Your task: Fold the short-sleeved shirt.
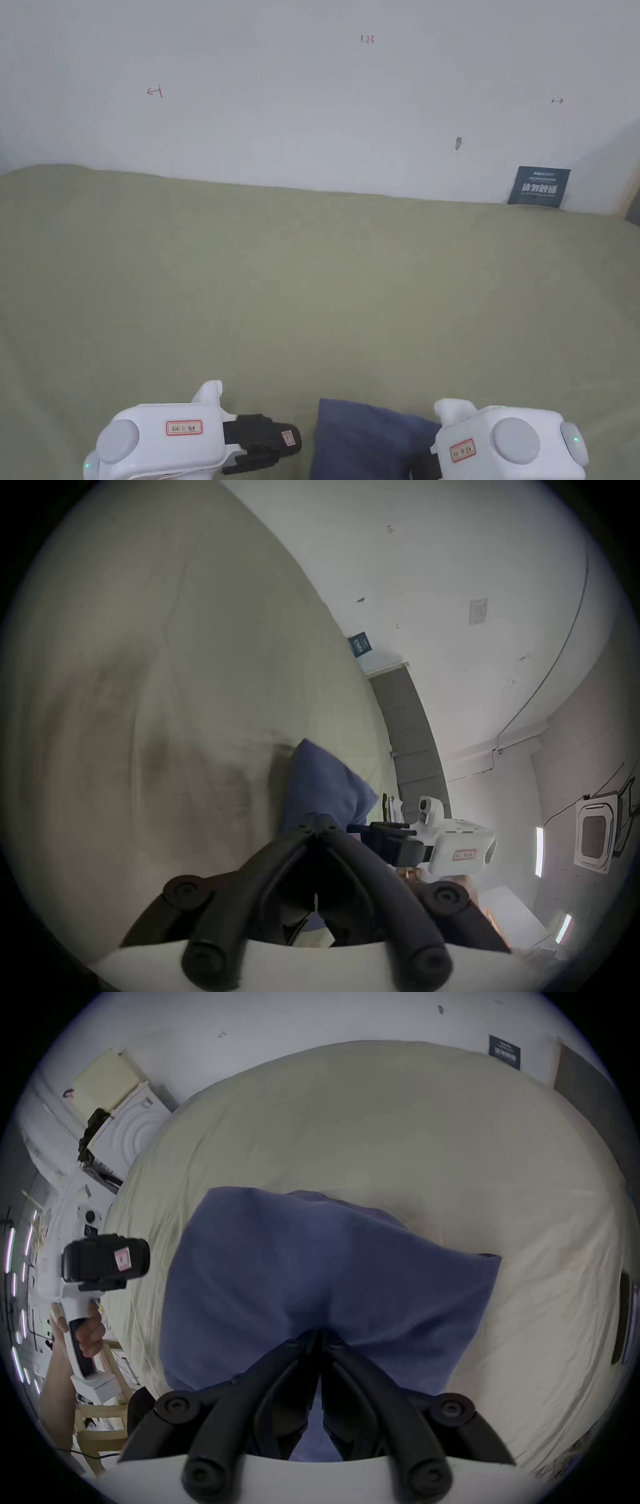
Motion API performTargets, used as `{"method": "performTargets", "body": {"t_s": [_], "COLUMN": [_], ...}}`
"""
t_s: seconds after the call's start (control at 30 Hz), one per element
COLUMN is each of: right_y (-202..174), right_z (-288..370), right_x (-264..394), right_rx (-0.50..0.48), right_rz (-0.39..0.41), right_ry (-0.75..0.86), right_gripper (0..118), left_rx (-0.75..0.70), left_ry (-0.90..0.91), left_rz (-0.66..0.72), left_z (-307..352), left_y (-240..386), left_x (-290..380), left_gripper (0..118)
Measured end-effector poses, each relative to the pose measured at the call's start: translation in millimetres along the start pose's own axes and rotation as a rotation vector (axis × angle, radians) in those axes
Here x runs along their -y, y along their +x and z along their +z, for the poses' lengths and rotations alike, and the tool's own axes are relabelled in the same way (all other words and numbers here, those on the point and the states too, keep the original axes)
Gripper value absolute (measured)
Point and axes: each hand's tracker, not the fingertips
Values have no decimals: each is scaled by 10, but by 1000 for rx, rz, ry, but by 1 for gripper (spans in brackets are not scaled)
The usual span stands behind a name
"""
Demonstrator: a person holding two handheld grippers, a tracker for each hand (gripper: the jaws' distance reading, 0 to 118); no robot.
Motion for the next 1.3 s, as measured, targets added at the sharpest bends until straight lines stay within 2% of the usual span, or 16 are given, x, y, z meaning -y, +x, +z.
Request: {"method": "performTargets", "body": {"t_s": [0.03,0.07,0.1,0.13,0.23,0.33,0.43,0.53,0.6,0.67,0.7,0.73,0.77,0.83,1.0,1.3], "right_y": [11,1,-8,-17,-22,-11,12,28,29,23,16,-1,-14,-68,-304,-1660], "right_z": [3,12,17,16,10,11,13,9,13,28,32,40,48,48,148,138], "right_x": [0,-2,2,2,9,23,36,40,40,43,41,38,33,21,16,-242], "right_rx": [-6,-9,-8,-4,-1,-8,-17,-26,-28,-23,-24,-15,-14,-6,33,124], "right_rz": [-6,-7,-3,10,26,26,22,15,10,3,-12,-17,-15,-10,19,72], "right_ry": [2,3,2,2,4,10,18,22,24,25,19,20,22,17,60,236], "right_gripper": [7,7,7,7,7,7,7,7,7,7,7,7,7,7,7,7], "left_rx": [-8,-40,-54,-54,213,171,233,176,118,-46,-36,109,139,45,54,-53], "left_ry": [-9,-9,-17,-32,-19,-49,-57,-167,-224,-221,-200,-176,-177,-178,-185,-85], "left_rz": [-1,-14,-18,-8,91,189,130,46,4,-24,28,116,137,7,14,-51], "left_z": [-33,-59,-85,-125,-145,-341,-515,-709,-811,-871,-858,-794,-776,-748,-613,570], "left_y": [-29,-64,-104,-132,-234,-298,-223,-69,2,9,-81,-164,-158,-120,-9,-214], "left_x": [0,-6,-21,-6,-4,-12,-1,7,58,117,146,144,156,147,66,-538], "left_gripper": [24,69,99,106,108,116,116,111,82,26,25,25,25,24,24,24]}}
